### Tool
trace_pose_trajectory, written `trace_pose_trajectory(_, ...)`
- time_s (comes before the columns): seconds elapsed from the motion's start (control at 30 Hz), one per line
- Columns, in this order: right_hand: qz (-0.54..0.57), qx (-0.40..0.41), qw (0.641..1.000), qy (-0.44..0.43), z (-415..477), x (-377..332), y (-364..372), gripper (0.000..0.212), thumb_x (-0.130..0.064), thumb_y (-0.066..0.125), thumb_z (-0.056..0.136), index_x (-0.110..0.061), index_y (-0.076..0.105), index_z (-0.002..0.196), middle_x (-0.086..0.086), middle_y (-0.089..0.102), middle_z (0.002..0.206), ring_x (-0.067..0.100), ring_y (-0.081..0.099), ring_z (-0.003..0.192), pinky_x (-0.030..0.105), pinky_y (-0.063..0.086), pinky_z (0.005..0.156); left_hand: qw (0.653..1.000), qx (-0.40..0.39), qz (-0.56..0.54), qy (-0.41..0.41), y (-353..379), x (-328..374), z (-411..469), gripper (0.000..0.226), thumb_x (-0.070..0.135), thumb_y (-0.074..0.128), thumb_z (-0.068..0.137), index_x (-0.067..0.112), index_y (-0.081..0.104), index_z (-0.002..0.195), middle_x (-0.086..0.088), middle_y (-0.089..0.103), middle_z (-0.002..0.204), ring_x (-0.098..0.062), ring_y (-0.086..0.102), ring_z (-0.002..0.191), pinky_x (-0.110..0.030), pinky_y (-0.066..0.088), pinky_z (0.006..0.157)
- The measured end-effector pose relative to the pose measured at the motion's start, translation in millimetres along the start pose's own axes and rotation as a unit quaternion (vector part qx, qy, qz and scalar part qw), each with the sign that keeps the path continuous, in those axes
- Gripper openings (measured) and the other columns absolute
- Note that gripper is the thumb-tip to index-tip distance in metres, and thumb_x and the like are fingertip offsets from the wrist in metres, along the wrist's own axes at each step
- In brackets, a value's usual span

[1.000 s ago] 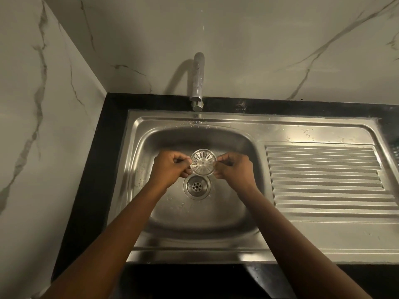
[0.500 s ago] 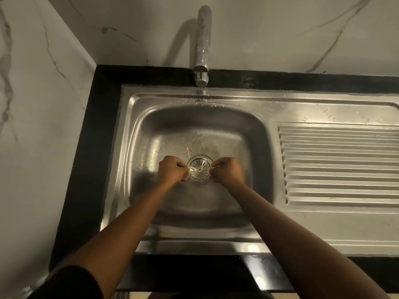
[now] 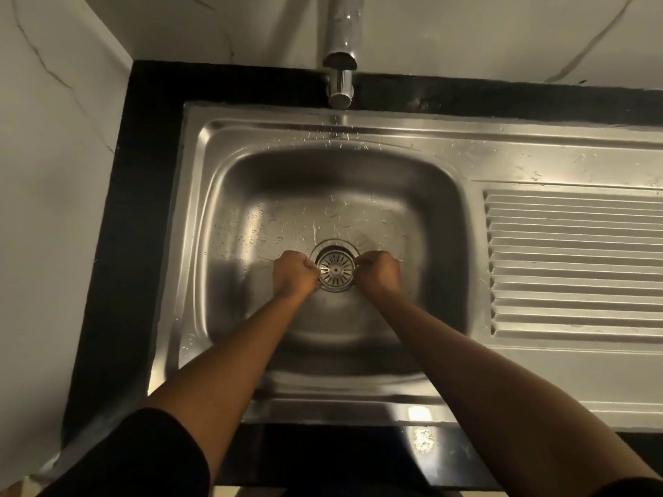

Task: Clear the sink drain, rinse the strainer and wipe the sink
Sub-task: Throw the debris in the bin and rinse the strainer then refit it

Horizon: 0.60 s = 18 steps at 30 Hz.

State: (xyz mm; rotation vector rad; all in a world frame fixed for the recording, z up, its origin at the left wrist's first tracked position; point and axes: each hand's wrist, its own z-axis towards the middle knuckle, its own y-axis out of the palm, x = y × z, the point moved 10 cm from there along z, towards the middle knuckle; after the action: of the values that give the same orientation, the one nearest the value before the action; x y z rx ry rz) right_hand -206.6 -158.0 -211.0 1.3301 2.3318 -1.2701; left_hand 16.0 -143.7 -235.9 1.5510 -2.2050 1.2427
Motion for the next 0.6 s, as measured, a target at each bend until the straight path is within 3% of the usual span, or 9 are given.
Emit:
trace_pose_trajectory(0.23,-0.024,0.020,0.999,-0.014,7.3,-2.3,1.7,0.027,-0.004,0.070,0.090,-0.017,0.081,0.112,0.007,0.079,0.114,0.023,0.072,0.105,0.014,0.040,0.080,1.000,0.023,0.006,-0.001,-1.1,1.5,8.2,0.016,-0.003,0.077,0.081,0.009,0.079,0.070,-0.012,0.079,0.071,-0.025,0.080,0.066,-0.044,0.069,0.070)
trace_pose_trajectory(0.43,-0.043,0.002,0.999,-0.012,11.2,-4.7,3.9,0.027,0.000,0.067,0.087,-0.015,0.081,0.104,0.009,0.077,0.107,0.018,0.063,0.086,0.020,0.045,0.077,0.999,0.030,0.020,-0.008,-4.3,3.5,6.5,0.016,0.000,0.079,0.081,0.011,0.078,0.069,-0.009,0.080,0.073,-0.023,0.079,0.065,-0.044,0.069,0.068)
trace_pose_trajectory(0.6,-0.044,-0.011,0.999,-0.030,3.3,-10.3,-0.5,0.025,-0.001,0.064,0.091,-0.015,0.080,0.104,0.006,0.073,0.097,0.021,0.067,0.086,0.022,0.047,0.073,0.999,0.036,-0.005,0.014,-9.8,10.6,-1.6,0.024,0.001,0.078,0.085,0.016,0.075,0.065,-0.010,0.080,0.075,-0.025,0.080,0.068,-0.044,0.069,0.072)
